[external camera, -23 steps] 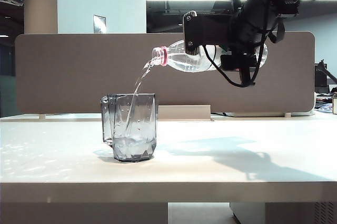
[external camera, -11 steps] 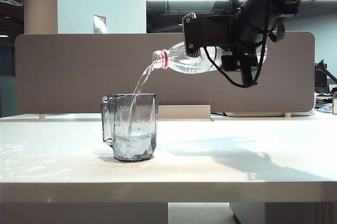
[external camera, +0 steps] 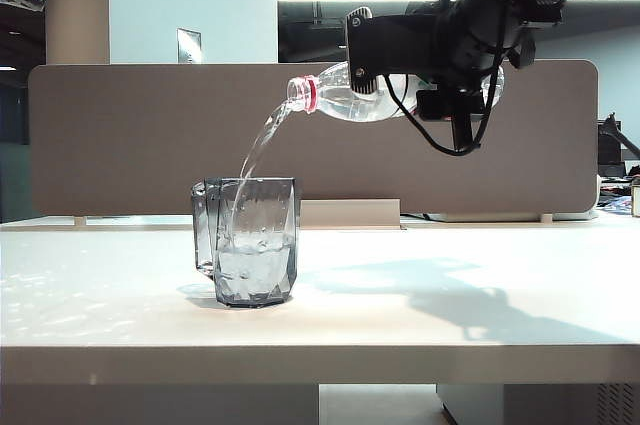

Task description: Pick up the mineral water bottle on the table and pour water into the mug until it's half full.

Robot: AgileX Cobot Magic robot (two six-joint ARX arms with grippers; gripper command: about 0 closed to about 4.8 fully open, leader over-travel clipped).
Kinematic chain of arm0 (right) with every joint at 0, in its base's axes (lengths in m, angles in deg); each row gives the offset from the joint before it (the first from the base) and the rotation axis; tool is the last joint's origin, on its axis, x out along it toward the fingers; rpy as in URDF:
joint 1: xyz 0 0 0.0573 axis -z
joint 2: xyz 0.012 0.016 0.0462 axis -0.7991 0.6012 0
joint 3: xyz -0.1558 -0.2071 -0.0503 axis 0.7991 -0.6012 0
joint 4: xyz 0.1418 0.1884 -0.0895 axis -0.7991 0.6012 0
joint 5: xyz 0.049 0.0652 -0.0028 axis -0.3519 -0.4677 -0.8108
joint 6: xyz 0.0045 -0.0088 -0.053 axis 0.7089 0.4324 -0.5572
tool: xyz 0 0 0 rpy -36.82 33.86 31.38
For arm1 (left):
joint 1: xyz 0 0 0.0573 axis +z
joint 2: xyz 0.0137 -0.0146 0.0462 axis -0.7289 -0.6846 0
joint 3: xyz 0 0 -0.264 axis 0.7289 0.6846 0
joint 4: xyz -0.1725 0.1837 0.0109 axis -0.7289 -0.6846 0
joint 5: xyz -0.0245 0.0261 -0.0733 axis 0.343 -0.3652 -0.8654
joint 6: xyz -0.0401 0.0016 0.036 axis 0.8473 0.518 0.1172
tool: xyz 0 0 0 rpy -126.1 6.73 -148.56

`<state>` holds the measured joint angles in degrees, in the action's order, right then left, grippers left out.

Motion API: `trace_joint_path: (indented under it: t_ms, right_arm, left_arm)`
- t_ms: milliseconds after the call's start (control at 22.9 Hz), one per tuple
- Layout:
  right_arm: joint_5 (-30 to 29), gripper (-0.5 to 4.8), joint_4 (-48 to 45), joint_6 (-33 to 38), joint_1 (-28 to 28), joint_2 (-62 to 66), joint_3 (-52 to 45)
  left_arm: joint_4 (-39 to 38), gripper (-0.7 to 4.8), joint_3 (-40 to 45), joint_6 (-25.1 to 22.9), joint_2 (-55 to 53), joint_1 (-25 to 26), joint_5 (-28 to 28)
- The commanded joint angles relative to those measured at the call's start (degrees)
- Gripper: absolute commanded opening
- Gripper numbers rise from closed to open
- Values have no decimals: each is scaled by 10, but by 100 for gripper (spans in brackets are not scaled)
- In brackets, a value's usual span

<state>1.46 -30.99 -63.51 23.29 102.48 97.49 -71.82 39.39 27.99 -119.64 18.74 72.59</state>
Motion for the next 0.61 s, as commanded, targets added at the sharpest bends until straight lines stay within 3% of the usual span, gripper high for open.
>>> trace_joint_path:
  t_ms: [44,611]
  right_arm:
    - [2,202,-23,3,0,-5,5]
    - [18,202,-22,13,0,-5,4]
  left_arm:
    - [8,-5,-2,0,1,0,0]
    - [8,-5,-2,0,1,0,0]
